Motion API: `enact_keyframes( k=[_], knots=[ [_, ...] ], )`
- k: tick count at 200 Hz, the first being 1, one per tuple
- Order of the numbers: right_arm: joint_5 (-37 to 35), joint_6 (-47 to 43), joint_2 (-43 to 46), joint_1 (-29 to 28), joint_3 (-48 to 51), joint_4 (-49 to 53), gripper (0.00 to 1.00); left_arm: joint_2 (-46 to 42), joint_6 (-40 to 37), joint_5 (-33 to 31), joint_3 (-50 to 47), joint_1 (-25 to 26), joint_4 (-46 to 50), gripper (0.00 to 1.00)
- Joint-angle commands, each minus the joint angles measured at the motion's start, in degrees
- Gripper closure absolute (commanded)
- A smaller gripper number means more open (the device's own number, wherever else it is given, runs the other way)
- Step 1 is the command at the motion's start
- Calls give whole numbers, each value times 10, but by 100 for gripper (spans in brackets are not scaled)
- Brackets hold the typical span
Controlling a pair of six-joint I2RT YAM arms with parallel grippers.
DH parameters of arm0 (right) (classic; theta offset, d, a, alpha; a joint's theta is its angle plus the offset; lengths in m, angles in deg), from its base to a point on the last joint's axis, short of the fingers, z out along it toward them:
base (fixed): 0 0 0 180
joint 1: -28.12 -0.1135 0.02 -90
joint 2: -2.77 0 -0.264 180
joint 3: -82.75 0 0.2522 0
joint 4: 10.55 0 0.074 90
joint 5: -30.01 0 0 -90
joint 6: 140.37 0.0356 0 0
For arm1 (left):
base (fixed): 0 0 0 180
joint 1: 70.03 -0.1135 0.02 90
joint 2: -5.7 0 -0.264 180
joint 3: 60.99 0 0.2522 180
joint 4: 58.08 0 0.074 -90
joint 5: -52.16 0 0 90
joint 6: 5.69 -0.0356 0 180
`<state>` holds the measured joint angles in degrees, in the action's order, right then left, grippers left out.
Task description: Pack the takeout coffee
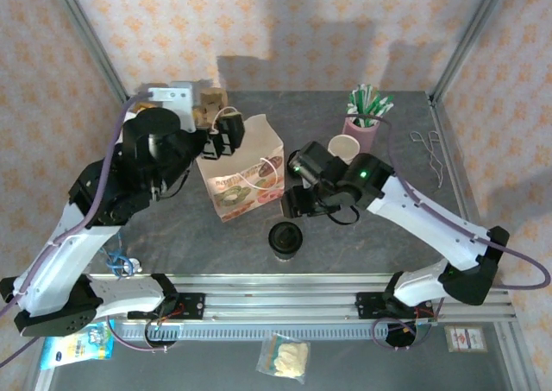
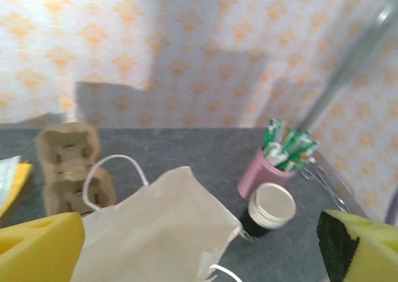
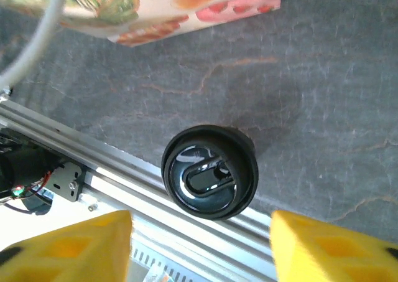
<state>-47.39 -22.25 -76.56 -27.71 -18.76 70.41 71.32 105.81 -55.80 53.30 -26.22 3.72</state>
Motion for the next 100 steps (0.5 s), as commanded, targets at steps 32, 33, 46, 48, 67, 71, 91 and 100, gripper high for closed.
enact_keyframes(
  k=[32,33,46,48,67,71,91,100],
  knots=[
    [-51,130,-58,-94,-5,39,54,-37,50,-94,-34,0,48,1],
    [-52,133,-59,-95,-5,39,54,-37,51,-94,-35,0,49,1],
    [-61,165,-80,-110,-12,50,56,-38,52,-97,-42,-1,53,1],
    [-61,168,-83,-113,-14,50,57,-39,51,-98,-43,-1,52,1],
    [-64,201,-104,-130,-23,45,59,-47,49,-95,-60,-1,43,1],
    [-65,206,-107,-132,-24,44,59,-49,49,-94,-64,-1,40,1],
    [-69,221,-119,-133,-17,40,60,-59,45,-88,-83,-1,26,1],
    [-69,223,-122,-133,-10,35,60,-63,44,-87,-90,0,22,1]
  ],
)
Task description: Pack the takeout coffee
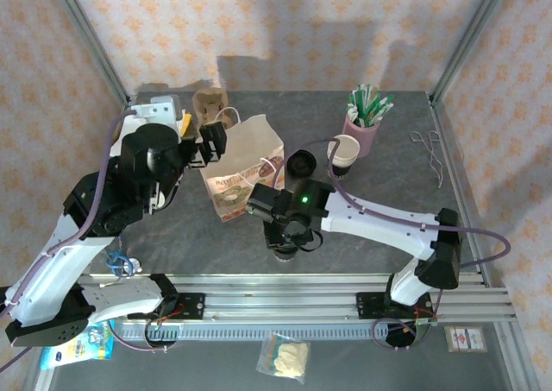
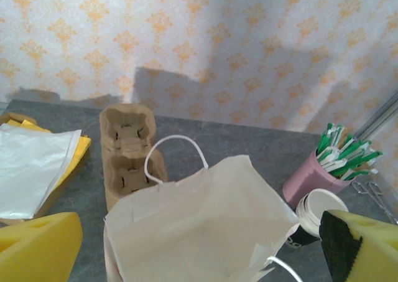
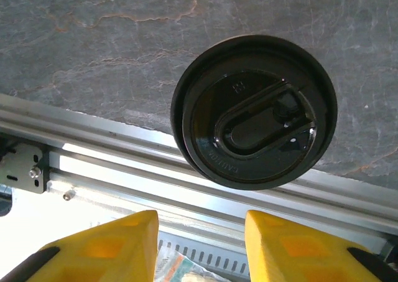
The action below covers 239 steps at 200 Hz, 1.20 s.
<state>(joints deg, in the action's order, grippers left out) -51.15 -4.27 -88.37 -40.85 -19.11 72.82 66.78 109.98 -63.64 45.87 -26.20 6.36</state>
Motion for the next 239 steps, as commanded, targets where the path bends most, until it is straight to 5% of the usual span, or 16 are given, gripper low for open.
enact_keyframes(
  k=[1,239],
  knots=[
    [-32,43,-4,-1,-6,11,60,-18,3,-8,-16,-1,-5,1],
    [-105,-14,-82,14,-33,49,73,3,-39,14,-42,-2,-34,1]
  ],
)
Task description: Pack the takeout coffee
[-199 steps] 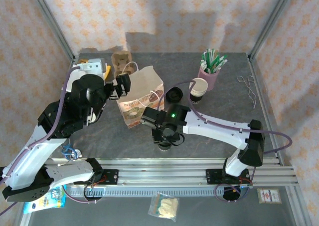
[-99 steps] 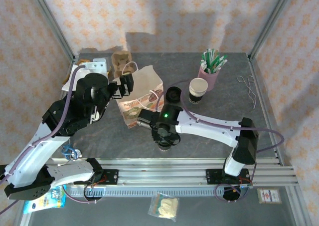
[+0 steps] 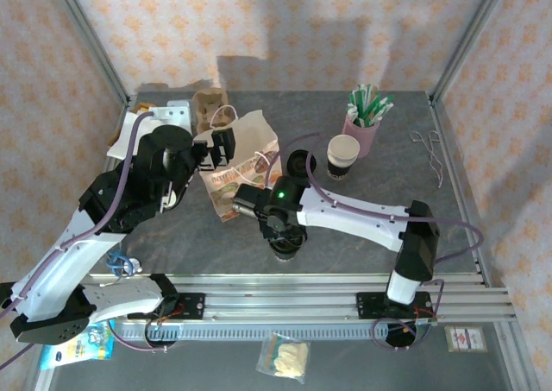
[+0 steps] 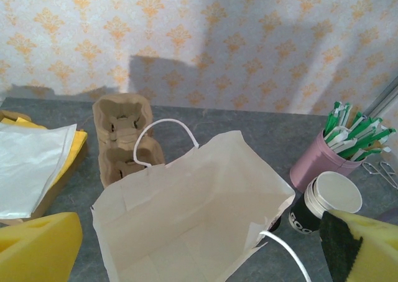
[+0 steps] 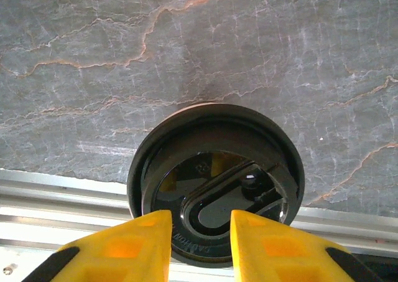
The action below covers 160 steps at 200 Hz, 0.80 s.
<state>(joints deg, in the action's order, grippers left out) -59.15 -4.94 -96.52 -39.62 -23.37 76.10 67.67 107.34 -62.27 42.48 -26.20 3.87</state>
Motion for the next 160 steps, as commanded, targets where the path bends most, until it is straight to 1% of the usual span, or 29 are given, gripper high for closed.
enact_keyframes(
  k=[1,13,30,160],
  knots=[
    [-25,-7,-1,2,9,16,73,-6,-13,1,-8,-2,-9,1],
    [-23,-8,-1,2,14,12,76,-5,-13,2,-9,-2,-10,1],
    [-15,-10,0,2,24,3,77,-4,-13,3,-10,-3,-11,1],
    [4,-22,-4,2,96,-46,77,-6,-12,4,-11,-5,-8,1]
  ],
)
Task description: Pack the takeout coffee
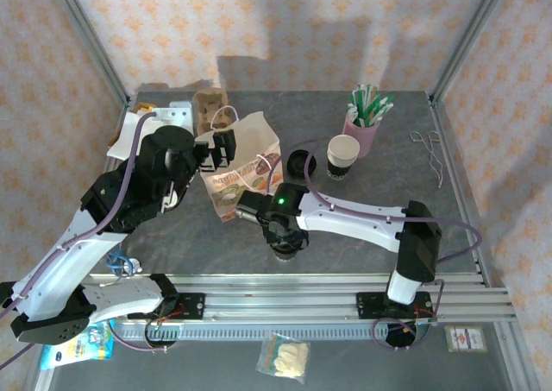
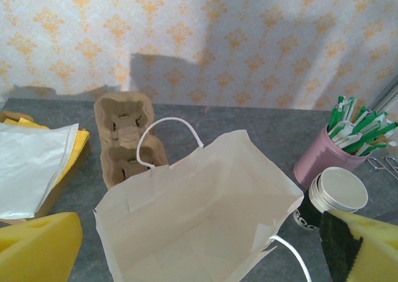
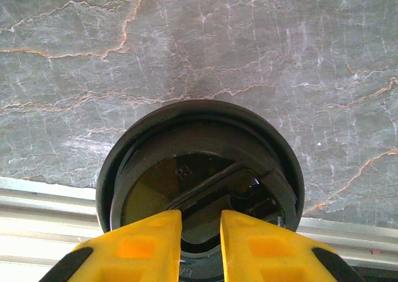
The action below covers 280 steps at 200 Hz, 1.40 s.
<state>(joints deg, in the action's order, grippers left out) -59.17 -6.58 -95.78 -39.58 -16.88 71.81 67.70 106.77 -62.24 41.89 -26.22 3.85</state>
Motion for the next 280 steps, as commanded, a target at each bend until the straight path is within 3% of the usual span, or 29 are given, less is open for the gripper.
enact_keyframes(
  k=[1,66,143,220,280],
  knots=[
    [5,-5,-11,2,32,-3,77,-7,-7,4,-5,-4,-7,1],
    [5,-7,-7,2,27,-1,76,-12,-3,4,-2,-5,-4,1],
    [-19,-12,17,15,-78,60,63,-2,7,20,6,-5,-9,1],
    [36,5,97,14,-41,59,36,41,30,28,59,-6,78,1],
    [69,37,188,15,-25,11,24,41,36,50,53,-7,88,1]
  ],
)
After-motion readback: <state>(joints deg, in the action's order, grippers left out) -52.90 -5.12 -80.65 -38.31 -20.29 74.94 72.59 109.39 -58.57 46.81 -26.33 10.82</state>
